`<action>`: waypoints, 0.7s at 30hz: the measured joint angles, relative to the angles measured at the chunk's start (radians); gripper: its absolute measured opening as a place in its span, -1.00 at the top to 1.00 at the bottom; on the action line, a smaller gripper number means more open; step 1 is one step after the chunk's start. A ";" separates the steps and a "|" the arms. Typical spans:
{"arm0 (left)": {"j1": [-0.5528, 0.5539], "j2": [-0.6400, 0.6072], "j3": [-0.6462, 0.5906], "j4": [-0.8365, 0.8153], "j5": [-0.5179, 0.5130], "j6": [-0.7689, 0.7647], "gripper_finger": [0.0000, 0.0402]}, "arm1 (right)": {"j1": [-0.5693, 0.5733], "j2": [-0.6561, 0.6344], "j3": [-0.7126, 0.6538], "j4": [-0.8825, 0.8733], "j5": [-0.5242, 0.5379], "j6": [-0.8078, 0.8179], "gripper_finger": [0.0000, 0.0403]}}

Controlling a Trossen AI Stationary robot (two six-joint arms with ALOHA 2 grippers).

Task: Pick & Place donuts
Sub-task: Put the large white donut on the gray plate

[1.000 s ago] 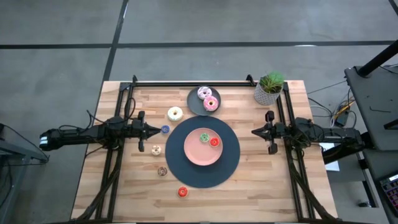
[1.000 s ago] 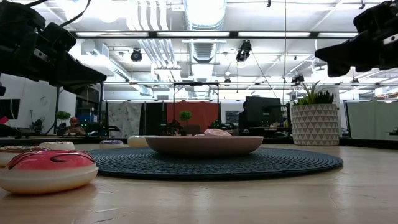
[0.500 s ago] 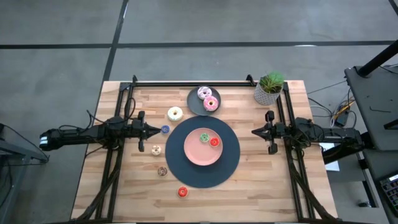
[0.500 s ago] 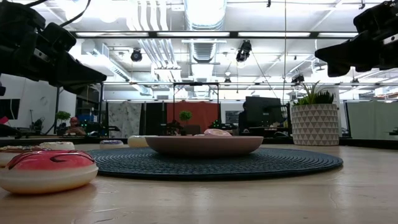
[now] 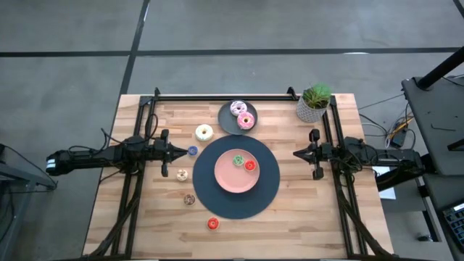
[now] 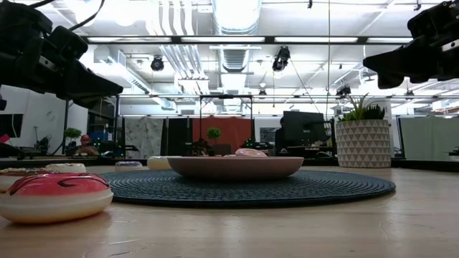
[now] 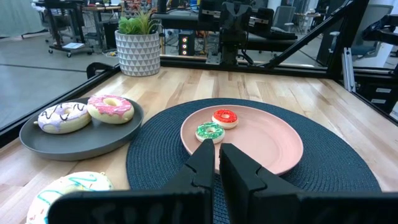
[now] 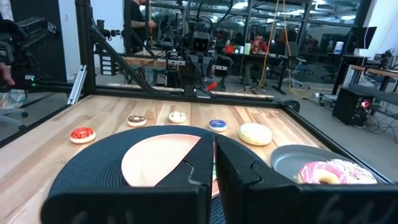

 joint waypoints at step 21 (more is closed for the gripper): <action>0.000 0.000 0.000 0.456 -0.003 -0.277 1.00 | 0.000 0.000 0.000 0.000 0.000 0.000 0.96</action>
